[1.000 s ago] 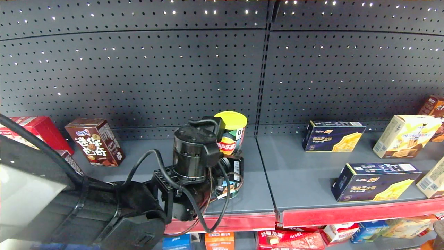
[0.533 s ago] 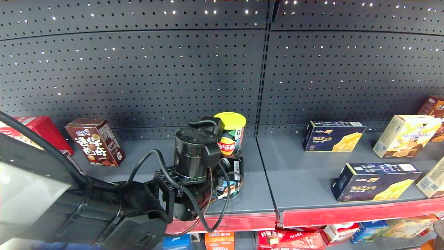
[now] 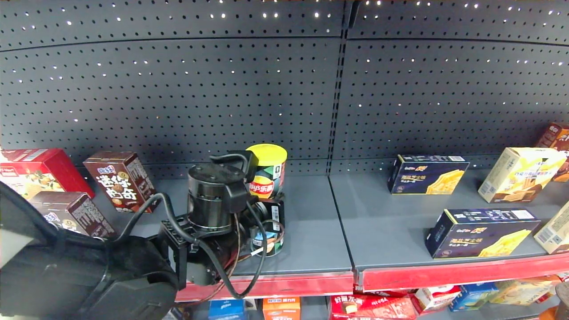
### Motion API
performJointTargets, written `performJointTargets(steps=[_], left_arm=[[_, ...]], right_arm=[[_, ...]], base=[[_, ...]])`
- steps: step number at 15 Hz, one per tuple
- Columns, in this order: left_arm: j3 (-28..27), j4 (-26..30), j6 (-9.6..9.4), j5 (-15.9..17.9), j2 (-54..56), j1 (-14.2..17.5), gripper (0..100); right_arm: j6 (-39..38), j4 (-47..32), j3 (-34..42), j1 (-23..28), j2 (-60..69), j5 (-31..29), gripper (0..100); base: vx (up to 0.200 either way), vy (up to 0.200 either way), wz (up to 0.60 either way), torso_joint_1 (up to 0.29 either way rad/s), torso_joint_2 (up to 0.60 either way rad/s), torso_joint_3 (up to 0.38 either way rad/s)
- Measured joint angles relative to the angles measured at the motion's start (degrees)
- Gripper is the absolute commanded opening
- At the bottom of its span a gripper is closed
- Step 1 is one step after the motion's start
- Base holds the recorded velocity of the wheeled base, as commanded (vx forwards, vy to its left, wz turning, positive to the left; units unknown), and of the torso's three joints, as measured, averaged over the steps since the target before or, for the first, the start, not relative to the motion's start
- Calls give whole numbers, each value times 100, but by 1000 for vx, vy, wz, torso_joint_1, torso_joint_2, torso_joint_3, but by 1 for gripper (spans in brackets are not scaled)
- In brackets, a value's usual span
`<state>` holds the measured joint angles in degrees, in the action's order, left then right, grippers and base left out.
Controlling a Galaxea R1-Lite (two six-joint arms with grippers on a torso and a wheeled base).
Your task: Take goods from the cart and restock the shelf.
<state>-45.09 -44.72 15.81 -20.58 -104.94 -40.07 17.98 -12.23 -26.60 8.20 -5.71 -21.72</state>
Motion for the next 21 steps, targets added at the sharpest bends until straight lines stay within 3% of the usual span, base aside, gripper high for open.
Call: performJointTargets(steps=[18, 21], left_arm=[[260, -41, 4, 27, 194, -28, 0], [345, -146, -71, 195, 199, -55, 0]], right_arm=[[0, 11, -11, -5, 0, 2, 0], [0, 11, -24, 0, 0, 2, 0]], base=[[0, 0, 0, 0, 0, 0], [0, 0, 0, 0, 0, 0]])
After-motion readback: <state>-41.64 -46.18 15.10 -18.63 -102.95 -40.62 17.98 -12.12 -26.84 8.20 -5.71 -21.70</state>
